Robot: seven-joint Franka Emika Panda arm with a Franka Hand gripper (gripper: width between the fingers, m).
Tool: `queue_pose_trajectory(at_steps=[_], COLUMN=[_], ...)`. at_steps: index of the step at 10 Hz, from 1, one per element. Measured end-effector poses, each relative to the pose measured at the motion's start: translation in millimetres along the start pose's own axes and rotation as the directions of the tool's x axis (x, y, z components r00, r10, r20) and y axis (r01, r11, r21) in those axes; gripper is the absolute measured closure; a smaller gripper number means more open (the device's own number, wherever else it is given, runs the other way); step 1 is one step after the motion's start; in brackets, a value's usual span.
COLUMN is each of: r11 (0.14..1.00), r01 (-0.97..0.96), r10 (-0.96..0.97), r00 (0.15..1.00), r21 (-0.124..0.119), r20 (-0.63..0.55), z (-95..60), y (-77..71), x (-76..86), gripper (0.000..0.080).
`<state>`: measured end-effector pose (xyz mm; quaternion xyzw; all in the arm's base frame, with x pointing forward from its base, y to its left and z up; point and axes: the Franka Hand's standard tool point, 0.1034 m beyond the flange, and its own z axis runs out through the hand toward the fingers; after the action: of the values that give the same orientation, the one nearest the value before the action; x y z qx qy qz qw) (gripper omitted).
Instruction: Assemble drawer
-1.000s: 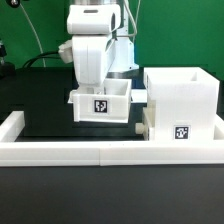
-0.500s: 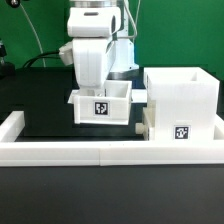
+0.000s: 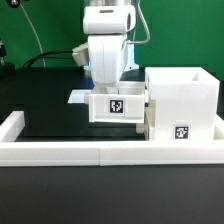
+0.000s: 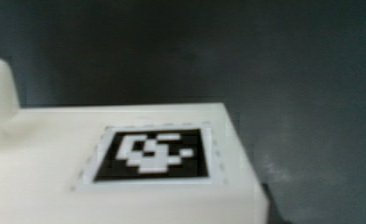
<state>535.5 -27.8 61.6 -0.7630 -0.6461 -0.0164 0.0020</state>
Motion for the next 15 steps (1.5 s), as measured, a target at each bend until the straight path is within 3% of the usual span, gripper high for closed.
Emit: queue_pose_trajectory(at_steps=[5, 6, 7, 13, 15], r11=[1.0, 1.0, 0.999, 1.0, 0.999], r01=[-0.002, -0.001, 0.0, 0.003, -0.001], r10=[0.002, 0.001, 0.0, -0.003, 0.0], r00=[1.0, 1.0, 1.0, 1.0, 1.0], r21=[-0.001, -0.011, -0.043, -0.031, -0.032], r20=[0.0, -0.003, -0.009, -0.009, -0.005], z=[0.3, 1.8, 3.2, 9.2, 8.6], y=[0.0, -0.5, -0.4, -8.9, -8.9], x=[-0.9, -0.2, 0.8, -2.1, 5.6], gripper=[0.0757, 0.0757, 0.0757, 0.0757, 0.0757])
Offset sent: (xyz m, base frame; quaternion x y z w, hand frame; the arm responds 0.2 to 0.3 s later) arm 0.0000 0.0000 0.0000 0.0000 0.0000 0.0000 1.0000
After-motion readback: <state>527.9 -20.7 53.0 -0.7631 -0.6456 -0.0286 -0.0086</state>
